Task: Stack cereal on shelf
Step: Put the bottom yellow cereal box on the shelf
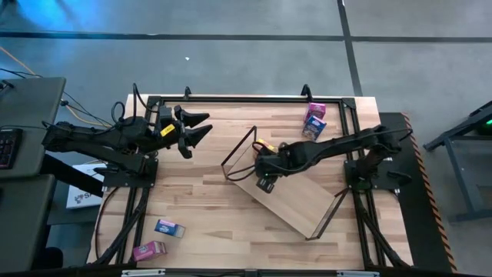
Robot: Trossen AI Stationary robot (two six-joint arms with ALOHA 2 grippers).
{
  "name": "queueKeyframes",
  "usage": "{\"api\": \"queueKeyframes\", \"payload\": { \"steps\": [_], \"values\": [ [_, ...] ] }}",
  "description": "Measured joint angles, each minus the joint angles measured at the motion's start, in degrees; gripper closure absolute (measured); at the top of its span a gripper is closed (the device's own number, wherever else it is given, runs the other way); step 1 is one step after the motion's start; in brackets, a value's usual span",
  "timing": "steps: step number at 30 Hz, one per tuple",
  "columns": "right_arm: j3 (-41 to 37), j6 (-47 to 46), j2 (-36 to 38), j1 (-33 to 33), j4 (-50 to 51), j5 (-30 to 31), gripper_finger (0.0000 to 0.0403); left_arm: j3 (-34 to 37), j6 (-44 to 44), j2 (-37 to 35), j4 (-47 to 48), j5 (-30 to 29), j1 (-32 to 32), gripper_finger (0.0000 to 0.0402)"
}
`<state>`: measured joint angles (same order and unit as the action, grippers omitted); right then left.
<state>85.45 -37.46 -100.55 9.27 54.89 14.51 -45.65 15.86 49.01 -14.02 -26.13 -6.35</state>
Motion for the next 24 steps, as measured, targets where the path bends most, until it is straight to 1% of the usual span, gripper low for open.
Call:
{"api": "queueKeyframes", "payload": {
  "steps": [4, 9, 16, 19, 24],
  "values": [
    [0.0, 0.0, -0.6, -0.4, -0.3, -0.3, 0.0279, 0.0, 0.0, 0.0, 0.0, 0.0, 0.0, 0.0167],
    [0.0, 0.0, -1.0, -0.4, -1.5, 3.1, 0.0279, 0.0, 0.0, 0.0, -0.2, 0.0, 0.0, 0.0167],
    [0.0, 1.7, -1.1, -0.7, -2.8, 3.1, 0.0278, 0.0, 0.0, 0.0, -0.2, 0.0, 0.0, 0.0167],
    [0.0, 1.5, -1.1, -0.7, -2.9, 2.2, 0.0265, 0.0, 0.0, 0.0, -0.2, 0.0, 0.0, 0.0167],
    [0.0, 1.5, -1.1, -0.7, -3.0, 3.1, 0.0219, 0.0, 0.0, 0.0, -0.2, 0.0, 0.0, 0.0167]
  ]
}}
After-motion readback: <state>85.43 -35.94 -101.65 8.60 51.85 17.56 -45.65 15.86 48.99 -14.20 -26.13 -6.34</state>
